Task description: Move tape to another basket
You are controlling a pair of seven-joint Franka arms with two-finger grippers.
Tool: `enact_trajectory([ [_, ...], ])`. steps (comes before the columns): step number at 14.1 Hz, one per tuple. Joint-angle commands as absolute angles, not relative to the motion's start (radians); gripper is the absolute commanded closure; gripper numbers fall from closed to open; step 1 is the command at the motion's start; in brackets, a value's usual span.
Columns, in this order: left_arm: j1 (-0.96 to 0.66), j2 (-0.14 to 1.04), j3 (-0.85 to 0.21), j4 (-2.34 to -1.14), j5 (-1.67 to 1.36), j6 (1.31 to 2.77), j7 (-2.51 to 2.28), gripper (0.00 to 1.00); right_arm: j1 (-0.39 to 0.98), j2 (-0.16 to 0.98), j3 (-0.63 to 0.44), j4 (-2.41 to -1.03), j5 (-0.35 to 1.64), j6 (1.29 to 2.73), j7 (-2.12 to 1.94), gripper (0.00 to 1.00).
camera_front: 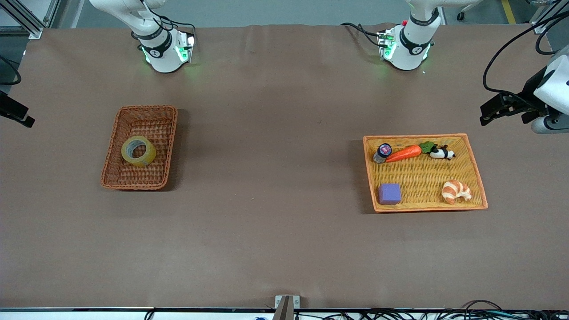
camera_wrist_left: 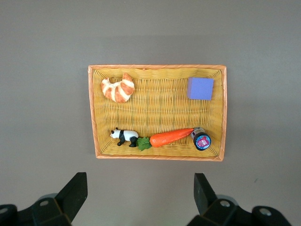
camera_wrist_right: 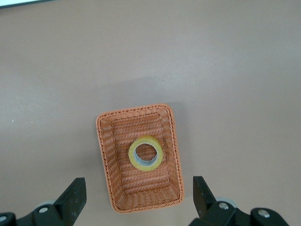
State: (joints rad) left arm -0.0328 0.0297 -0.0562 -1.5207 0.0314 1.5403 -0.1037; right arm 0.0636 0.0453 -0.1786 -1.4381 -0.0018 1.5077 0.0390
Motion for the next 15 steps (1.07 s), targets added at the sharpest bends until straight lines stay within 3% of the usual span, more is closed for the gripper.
enact_trajectory([
  [1,-0.021,0.04,-0.061,-1.503,0.018,1.543,-0.091,0.0,0.067,0.017,-0.173,-1.485,0.014,1.529,0.055,0.0],
  [15,-0.029,0.043,-0.061,-1.502,0.017,1.539,-0.089,0.0,0.072,0.018,-0.166,-1.482,0.002,1.523,0.052,0.0],
])
